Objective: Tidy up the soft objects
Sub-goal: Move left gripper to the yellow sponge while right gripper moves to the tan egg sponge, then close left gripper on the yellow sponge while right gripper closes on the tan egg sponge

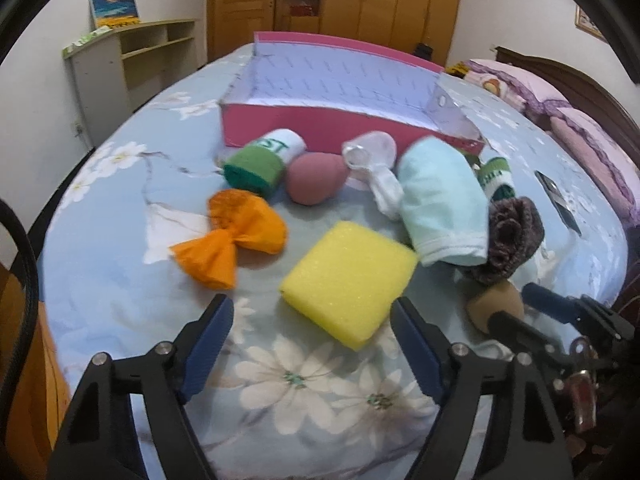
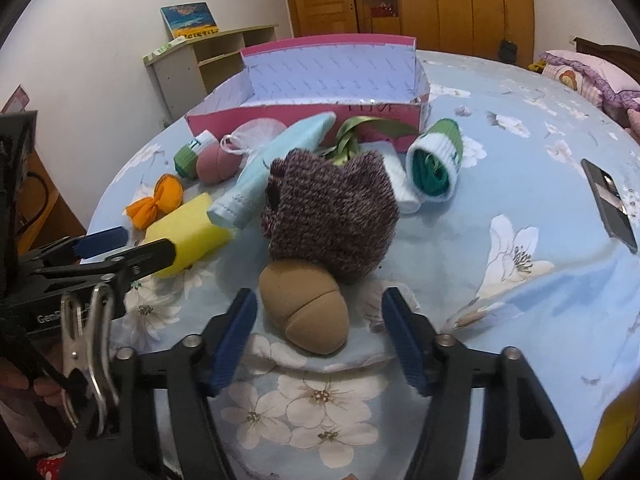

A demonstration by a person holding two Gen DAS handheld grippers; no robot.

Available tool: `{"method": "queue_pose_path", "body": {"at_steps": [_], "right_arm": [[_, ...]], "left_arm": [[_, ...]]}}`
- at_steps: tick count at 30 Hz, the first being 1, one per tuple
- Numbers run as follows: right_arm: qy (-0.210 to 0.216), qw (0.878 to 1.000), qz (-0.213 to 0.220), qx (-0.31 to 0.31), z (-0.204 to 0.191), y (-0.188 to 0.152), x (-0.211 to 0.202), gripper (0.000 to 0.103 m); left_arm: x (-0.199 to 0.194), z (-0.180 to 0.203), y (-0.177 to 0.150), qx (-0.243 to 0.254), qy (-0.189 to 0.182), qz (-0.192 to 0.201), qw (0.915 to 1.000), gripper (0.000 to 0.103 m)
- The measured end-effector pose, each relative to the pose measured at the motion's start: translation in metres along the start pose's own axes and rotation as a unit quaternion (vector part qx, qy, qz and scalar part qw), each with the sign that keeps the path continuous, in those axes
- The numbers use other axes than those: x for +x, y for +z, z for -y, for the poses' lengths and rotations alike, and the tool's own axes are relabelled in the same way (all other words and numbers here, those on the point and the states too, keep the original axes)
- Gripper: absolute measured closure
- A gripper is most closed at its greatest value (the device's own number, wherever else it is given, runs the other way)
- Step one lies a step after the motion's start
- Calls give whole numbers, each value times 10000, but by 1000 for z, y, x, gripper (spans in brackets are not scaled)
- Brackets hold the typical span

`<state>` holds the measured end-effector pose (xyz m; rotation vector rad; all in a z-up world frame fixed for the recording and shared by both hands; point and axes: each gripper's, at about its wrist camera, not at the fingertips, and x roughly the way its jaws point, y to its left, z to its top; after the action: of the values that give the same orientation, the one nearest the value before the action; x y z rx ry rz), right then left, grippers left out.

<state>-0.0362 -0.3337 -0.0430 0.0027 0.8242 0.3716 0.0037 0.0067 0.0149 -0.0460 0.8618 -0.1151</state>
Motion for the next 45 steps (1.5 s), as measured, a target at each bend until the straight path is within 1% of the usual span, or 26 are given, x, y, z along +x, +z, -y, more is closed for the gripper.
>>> {"method": "queue_pose_path", "body": {"at_steps": [1, 3, 5, 7, 8, 10, 11, 13, 18, 27, 35, 42, 45], "right_arm": [[19, 10000, -19, -6, 0, 0, 1, 48], [47, 10000, -44, -20, -2, -1, 2, 51], [96, 9999, -66, -43, -3, -1, 3, 53], [133, 9998, -91, -85, -5, -2, 5, 58], [145, 9998, -109, -110, -7, -3, 6, 58], [135, 9998, -122, -128, -8, -3, 7, 59], [140, 9998, -125, -121, -8, -3, 7, 60], [154, 9998, -125, -84, -6, -3, 6, 62], [147, 9998, -68, -82, -6, -2, 1, 66], [123, 9995, 155, -232, -11, 1, -22, 67], [101, 9983, 457, -347, -16, 1, -49, 67], [174, 9976, 570, -359, -18, 6, -55, 67], [226, 9977, 566, -293, -15, 7, -55, 67]], "left_arm": [[2, 2, 0, 30, -47, -5, 10000, 22], [4, 5, 0, 120, -109, 6, 9999, 24], [6, 10, -1, 240, -125, -11, 9996, 24], [11, 14, 0, 287, -97, -47, 9995, 25], [11, 14, -1, 288, -92, -60, 9995, 25], [15, 16, 0, 299, -66, -107, 9995, 31], [17, 17, 0, 313, -40, -128, 9994, 32], [18, 18, 0, 358, 40, -165, 9992, 38], [13, 18, -2, 364, -28, -86, 9993, 43], [-14, 19, -3, 376, -100, 202, 9990, 44], [-42, 12, 0, 307, -193, 469, 9982, 44], [-63, 10, 1, 309, -238, 654, 9971, 44], [-67, 8, 3, 299, -292, 676, 9968, 44]]}}
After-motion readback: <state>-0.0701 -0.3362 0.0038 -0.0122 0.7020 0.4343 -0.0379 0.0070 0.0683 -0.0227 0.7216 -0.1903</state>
